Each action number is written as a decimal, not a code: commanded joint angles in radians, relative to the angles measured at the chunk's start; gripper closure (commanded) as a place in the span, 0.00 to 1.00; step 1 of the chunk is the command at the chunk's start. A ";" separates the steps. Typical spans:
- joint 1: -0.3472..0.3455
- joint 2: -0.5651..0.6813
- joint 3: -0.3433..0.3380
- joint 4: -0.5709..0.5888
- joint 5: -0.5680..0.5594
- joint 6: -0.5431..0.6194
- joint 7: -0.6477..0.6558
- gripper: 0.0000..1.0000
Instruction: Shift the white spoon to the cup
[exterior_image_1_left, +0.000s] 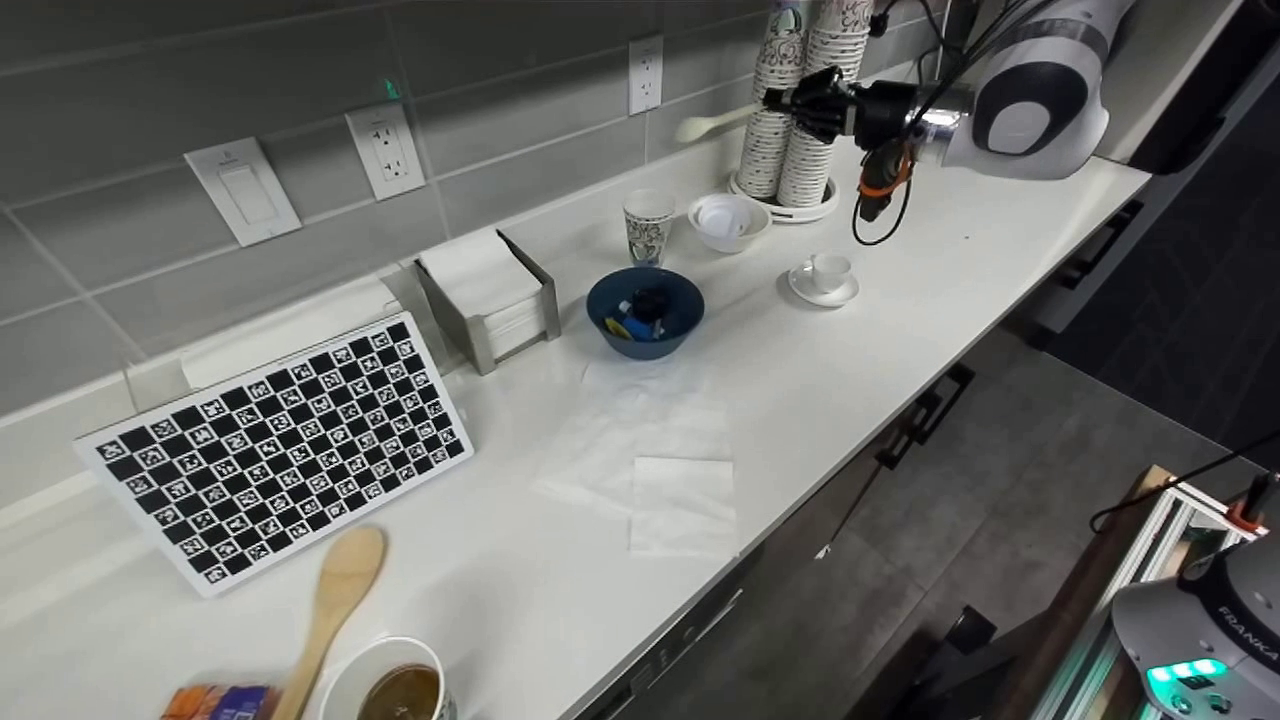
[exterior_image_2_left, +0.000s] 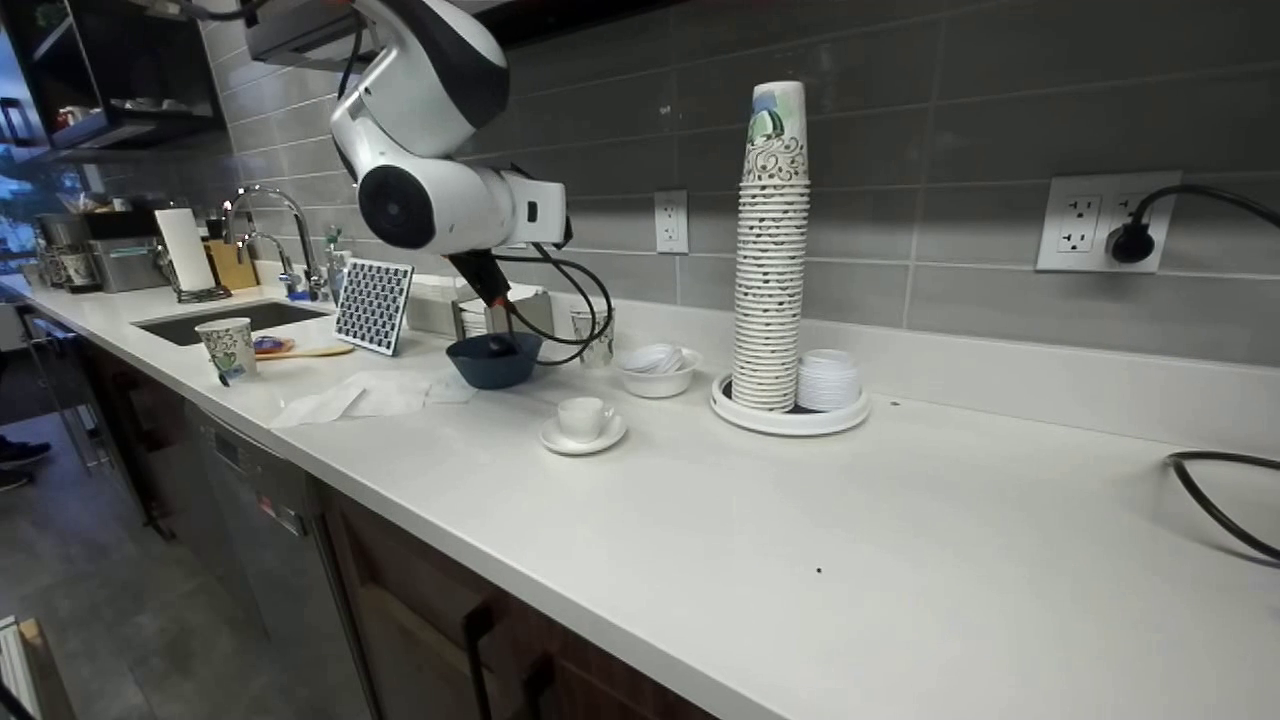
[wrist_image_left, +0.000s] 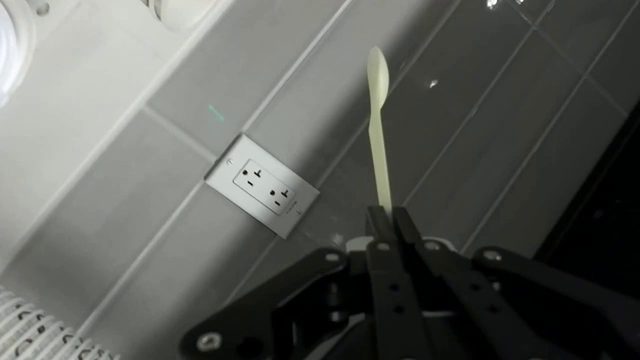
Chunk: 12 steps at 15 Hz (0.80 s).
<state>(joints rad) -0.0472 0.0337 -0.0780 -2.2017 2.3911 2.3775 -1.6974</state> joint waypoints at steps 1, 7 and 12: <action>0.007 -0.016 0.009 0.002 0.161 0.029 -0.238 0.99; 0.005 0.003 0.011 0.010 0.114 0.009 -0.246 0.99; 0.043 -0.004 0.046 0.043 0.126 0.091 -0.488 0.99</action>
<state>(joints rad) -0.0289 0.0365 -0.0503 -2.1926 2.5054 2.4024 -2.0571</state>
